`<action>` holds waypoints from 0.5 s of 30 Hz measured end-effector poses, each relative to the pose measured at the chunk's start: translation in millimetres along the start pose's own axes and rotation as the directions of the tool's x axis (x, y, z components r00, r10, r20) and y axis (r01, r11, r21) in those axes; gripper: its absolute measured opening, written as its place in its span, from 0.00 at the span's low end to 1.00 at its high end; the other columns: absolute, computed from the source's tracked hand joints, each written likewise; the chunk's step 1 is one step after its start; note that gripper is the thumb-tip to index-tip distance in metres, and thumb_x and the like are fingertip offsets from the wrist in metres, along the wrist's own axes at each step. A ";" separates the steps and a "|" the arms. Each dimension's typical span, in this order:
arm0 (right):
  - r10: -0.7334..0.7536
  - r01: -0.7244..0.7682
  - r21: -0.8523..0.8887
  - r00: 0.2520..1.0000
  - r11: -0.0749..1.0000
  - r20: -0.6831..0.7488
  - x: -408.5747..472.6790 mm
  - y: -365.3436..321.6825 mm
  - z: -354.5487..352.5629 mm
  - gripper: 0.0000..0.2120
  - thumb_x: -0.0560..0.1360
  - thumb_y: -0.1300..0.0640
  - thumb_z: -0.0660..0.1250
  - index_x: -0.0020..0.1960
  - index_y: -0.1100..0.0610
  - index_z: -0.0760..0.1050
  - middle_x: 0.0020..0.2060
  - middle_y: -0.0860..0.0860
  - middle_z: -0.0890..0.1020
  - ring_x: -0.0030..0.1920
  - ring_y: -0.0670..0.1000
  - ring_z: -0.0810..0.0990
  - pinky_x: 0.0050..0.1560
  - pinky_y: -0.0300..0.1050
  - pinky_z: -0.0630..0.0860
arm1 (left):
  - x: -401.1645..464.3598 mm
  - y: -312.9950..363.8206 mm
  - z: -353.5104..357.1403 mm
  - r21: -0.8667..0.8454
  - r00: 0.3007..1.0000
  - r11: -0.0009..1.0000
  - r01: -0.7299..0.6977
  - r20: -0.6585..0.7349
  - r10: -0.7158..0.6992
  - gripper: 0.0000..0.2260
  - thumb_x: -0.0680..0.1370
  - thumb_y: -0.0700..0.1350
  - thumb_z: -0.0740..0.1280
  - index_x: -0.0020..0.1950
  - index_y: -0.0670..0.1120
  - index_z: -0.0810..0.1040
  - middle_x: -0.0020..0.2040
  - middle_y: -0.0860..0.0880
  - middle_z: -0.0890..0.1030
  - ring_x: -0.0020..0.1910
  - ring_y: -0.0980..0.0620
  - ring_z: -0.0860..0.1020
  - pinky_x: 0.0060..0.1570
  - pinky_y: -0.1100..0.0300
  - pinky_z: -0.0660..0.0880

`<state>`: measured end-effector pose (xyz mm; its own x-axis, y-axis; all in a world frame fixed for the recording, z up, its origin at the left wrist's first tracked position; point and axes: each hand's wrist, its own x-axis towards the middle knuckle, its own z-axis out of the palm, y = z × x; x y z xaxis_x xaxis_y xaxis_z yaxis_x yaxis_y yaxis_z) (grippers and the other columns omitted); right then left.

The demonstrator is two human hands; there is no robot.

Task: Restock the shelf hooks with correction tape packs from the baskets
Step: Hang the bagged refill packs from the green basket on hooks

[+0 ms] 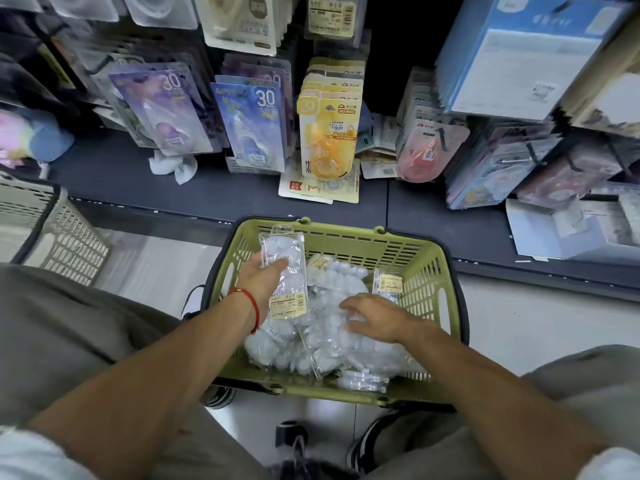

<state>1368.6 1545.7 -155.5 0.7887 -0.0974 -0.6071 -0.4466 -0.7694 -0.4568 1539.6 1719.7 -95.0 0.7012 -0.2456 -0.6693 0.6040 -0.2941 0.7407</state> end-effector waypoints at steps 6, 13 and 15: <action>0.039 -0.027 -0.075 0.988 0.997 0.151 -6.9 3.6 2.2 0.50 0.71 0.32 0.76 0.84 0.50 0.58 0.77 0.51 0.63 0.78 0.55 0.63 0.78 0.57 0.65 | 4.1 -3.7 2.1 0.021 0.999 0.999 0.030 0.038 -0.031 0.10 0.81 0.45 0.73 0.61 0.50 0.79 0.58 0.48 0.80 0.56 0.45 0.79 0.62 0.43 0.77; 0.015 -0.011 -0.091 0.999 0.996 0.048 -10.3 2.7 6.9 0.45 0.75 0.39 0.74 0.84 0.54 0.58 0.73 0.51 0.64 0.77 0.54 0.64 0.76 0.49 0.67 | 6.2 -4.0 -1.0 -0.025 0.995 0.995 0.101 0.019 -0.101 0.10 0.80 0.45 0.72 0.45 0.52 0.72 0.45 0.54 0.74 0.42 0.52 0.73 0.40 0.59 0.68; 0.013 -0.011 -0.068 1.000 0.998 0.026 -10.8 3.4 4.1 0.42 0.76 0.40 0.74 0.83 0.53 0.61 0.73 0.52 0.66 0.76 0.53 0.66 0.74 0.47 0.67 | 4.8 -2.7 -2.3 -0.001 0.995 0.995 0.102 0.016 -0.102 0.10 0.80 0.46 0.72 0.56 0.51 0.72 0.54 0.51 0.74 0.52 0.46 0.73 0.52 0.54 0.69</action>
<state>1356.8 1546.7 -153.1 0.7715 -0.0909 -0.6297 -0.4257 -0.8093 -0.4047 1542.2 1721.4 -100.1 0.6298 -0.2293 -0.7422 0.6728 -0.3164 0.6687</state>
